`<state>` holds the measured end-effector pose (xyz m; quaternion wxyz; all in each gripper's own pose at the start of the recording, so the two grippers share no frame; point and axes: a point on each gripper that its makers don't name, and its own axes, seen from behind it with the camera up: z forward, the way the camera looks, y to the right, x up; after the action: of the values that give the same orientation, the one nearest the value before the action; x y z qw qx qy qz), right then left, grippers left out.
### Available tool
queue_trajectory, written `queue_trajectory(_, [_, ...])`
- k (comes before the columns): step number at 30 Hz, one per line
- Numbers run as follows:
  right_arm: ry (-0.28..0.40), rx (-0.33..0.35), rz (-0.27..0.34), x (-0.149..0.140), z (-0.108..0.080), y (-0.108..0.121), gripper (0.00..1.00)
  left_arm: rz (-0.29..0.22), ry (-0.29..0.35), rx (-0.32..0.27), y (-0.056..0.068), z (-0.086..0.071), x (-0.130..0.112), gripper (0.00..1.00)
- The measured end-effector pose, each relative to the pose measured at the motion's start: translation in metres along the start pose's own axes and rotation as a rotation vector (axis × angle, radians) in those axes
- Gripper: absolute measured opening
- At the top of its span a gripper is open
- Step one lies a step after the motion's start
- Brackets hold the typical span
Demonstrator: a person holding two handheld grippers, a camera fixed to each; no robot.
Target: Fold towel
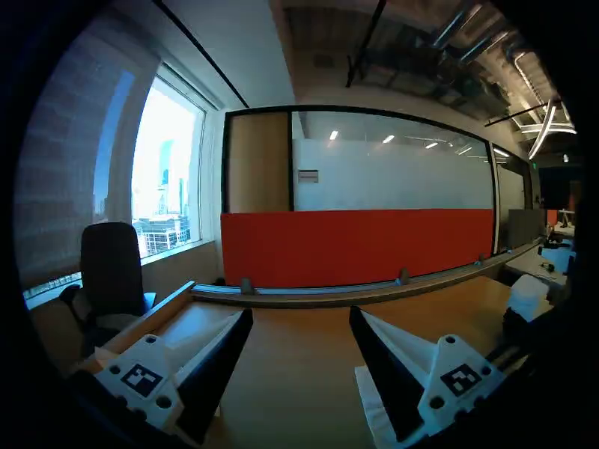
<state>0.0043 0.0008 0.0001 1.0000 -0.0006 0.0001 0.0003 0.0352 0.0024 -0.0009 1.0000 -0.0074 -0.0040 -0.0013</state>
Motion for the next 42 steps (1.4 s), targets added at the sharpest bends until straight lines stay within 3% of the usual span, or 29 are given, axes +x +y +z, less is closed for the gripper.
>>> queue_trajectory(6, [0.0,-0.009,0.004,0.028,0.0,0.005,0.91,-0.003,-0.006,-0.004,0.0,0.002,0.025,0.96])
queue_trajectory(14, [-0.017,0.015,-0.018,0.042,0.003,-0.002,0.91,0.02,-0.036,-0.034,0.006,0.003,0.034,0.95])
queue_trajectory(32, [-0.211,0.326,-0.163,0.027,0.002,-0.064,0.91,0.1,-0.227,-0.312,0.055,0.001,0.008,0.96])
queue_trajectory(42, [-0.318,0.421,-0.242,-0.002,-0.006,-0.074,0.91,0.154,-0.302,-0.415,0.073,-0.004,-0.014,0.96])
